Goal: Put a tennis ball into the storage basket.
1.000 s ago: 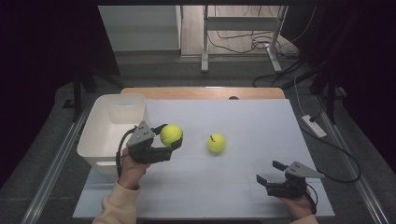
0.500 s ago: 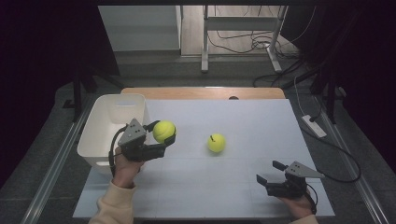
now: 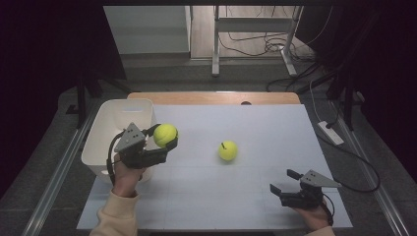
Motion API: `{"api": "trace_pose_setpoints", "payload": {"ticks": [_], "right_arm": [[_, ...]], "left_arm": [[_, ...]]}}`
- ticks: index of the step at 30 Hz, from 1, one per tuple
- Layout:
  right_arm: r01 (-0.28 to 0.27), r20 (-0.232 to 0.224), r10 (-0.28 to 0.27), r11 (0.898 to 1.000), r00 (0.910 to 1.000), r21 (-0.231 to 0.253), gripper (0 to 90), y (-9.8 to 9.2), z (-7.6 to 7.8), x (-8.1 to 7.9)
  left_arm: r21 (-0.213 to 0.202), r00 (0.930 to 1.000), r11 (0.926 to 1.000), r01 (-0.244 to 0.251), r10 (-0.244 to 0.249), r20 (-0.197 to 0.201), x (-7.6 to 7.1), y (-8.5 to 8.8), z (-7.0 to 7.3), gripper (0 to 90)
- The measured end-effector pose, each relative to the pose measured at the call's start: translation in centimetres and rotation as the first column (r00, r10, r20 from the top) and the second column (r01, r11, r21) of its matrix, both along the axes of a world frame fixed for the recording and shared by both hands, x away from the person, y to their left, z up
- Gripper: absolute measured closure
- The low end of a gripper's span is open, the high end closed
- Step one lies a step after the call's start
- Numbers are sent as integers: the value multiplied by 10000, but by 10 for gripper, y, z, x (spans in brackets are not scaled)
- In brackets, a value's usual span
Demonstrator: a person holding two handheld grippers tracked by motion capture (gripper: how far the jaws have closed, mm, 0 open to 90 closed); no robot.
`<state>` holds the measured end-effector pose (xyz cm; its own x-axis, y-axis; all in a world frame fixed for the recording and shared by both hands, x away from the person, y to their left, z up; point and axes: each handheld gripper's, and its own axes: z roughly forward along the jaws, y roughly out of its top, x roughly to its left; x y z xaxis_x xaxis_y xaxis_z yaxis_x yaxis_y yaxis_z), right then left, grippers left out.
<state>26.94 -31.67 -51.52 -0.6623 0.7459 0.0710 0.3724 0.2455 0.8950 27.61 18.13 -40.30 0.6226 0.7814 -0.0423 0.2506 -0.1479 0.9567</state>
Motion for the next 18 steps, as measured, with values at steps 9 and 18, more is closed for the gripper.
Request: {"api": "trace_pose_setpoints", "payload": {"ticks": [9, 18], "right_arm": [[-52, -36, 52, 10000, 10000, 4, 100, 1, 0, 0], [-73, -24, 73, 10000, 10000, 30, 100, 0, 1, 1]], "left_arm": [[-67, 9992, 9993, -371, 372, 110, -3, 9, 5, 267], [-35, 9972, 9972, -747, 748, 56, 6, 17, 13, 267]]}}
